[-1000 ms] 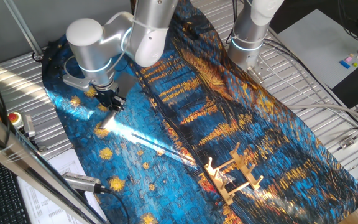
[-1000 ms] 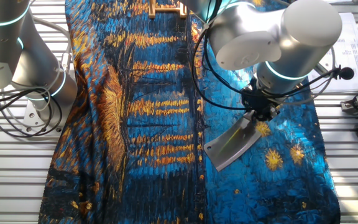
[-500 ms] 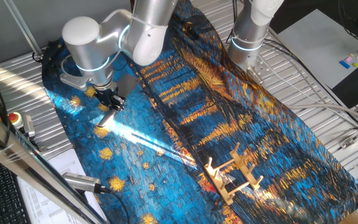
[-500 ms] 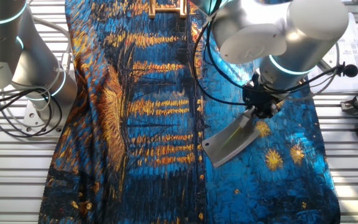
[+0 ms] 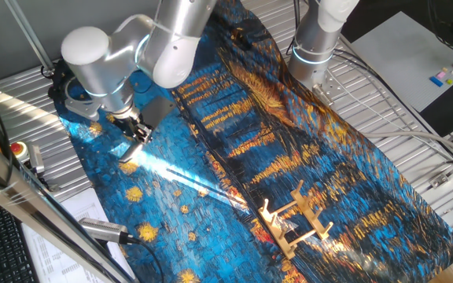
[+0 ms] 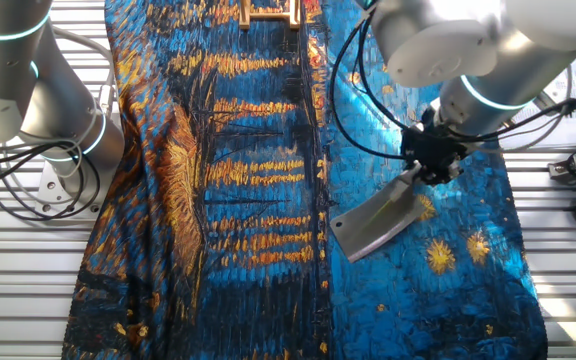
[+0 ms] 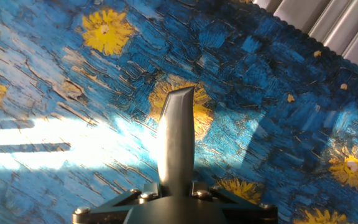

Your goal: Put the knife on the knife rack

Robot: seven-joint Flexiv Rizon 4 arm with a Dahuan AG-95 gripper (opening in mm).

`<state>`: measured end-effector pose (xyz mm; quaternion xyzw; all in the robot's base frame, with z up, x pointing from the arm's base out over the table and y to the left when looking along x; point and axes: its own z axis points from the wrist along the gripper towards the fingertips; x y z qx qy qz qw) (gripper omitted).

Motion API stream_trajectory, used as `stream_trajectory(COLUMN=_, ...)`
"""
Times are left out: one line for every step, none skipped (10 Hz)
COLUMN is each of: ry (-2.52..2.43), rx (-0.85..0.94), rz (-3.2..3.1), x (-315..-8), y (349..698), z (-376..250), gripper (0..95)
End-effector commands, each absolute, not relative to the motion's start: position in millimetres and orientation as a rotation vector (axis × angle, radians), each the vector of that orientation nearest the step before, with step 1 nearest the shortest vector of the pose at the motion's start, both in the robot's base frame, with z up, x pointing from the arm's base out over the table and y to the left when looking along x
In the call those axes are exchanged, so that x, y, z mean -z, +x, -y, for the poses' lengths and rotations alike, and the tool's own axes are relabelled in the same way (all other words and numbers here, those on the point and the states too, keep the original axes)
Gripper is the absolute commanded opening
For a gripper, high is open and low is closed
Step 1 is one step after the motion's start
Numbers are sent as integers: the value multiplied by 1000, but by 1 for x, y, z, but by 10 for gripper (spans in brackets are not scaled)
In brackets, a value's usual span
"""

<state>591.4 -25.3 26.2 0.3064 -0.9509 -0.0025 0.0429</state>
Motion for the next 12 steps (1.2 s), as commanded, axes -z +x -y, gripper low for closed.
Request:
stream_trajectory(ry=1036, rx=-21, rz=2939, x=-24, y=590, z=27, gripper=0)
stream_trajectory(ry=1056, rx=-34, rz=2953, x=-21, y=588, z=29, gripper=0)
stream_trajectory(ry=1067, rx=-34, rz=2960, x=-18, y=586, z=31, gripper=0)
stream_trajectory(ry=1077, rx=-37, rz=2958, x=-15, y=584, z=32, gripper=0)
stream_trajectory(ry=1079, rx=-37, rz=2957, x=-15, y=583, z=33, gripper=0)
stream_trajectory(ry=1091, rx=-39, rz=2950, x=-14, y=583, z=33, gripper=0)
stream_trajectory(ry=1100, rx=-38, rz=2944, x=-14, y=583, z=33, gripper=0)
stream_trajectory(ry=1123, rx=-37, rz=2932, x=-14, y=583, z=33, gripper=0)
stream_trajectory(ry=1138, rx=-38, rz=2925, x=-14, y=583, z=34, gripper=190)
stream_trajectory(ry=1151, rx=-39, rz=2920, x=-13, y=583, z=34, gripper=380)
stream_trajectory(ry=1156, rx=-45, rz=2916, x=-14, y=583, z=35, gripper=380)
stream_trajectory(ry=1162, rx=-50, rz=2914, x=-14, y=583, z=36, gripper=380)
